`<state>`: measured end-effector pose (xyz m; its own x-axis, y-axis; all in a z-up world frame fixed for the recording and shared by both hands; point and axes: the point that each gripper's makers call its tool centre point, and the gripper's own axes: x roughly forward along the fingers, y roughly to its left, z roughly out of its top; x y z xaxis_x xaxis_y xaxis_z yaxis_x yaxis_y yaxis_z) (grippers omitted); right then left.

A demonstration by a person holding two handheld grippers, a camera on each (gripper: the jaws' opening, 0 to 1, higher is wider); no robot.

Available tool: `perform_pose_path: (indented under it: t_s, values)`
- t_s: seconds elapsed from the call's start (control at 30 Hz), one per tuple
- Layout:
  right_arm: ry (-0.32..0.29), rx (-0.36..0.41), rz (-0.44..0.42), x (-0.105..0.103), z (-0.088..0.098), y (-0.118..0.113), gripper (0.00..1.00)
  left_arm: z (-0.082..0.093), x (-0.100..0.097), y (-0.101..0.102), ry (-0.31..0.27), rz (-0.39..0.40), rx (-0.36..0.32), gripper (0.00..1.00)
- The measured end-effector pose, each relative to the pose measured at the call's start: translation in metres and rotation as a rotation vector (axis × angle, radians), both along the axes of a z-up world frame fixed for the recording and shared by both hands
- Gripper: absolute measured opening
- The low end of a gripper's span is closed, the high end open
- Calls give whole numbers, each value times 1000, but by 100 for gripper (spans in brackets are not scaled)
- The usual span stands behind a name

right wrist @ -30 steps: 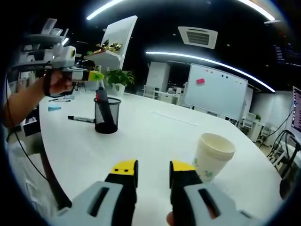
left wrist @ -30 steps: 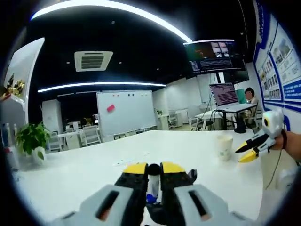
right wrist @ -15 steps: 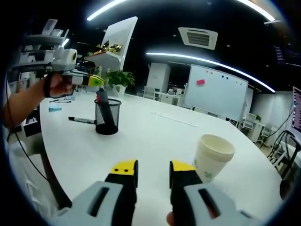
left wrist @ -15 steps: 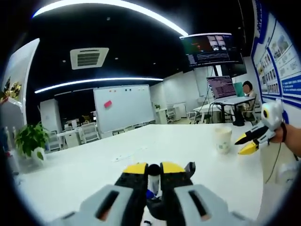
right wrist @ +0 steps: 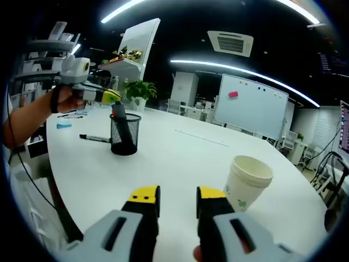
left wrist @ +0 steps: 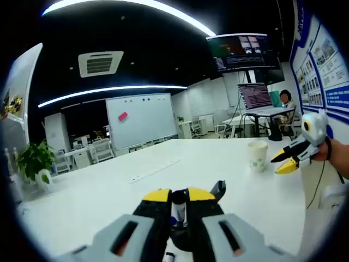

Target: Place the scattered laser pointers and whiteboard markers into the pen holder and stack the scattered paper cups together

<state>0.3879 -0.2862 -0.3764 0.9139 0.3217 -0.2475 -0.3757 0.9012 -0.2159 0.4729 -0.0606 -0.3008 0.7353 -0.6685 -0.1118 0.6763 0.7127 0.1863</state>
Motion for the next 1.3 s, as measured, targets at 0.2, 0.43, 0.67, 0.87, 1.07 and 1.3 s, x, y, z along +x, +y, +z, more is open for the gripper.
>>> perform_pose_path:
  t_s: [0.2,0.43,0.67,0.87,1.07,1.3]
  values:
    - [-1,0,-1,0,0,0,27,-1,1,1,4,9,-8,11]
    - [1,2,-1,0,-2,1,27,-4,1,3,6,13,-6,12]
    - [4,2,-1,-1,-3,2,27,-7,0,4,9,11,-3,12]
    - [7,2,1,-1,-4,3,27,-6,-1,4,8,3,-8,16]
    - [7,-1,1,-1,-3,4,27,-4,-2,4,-8,-3,-12,21]
    - [1,-1,2,0,-1,5,27,1,-4,4,-23,0,-22,26]
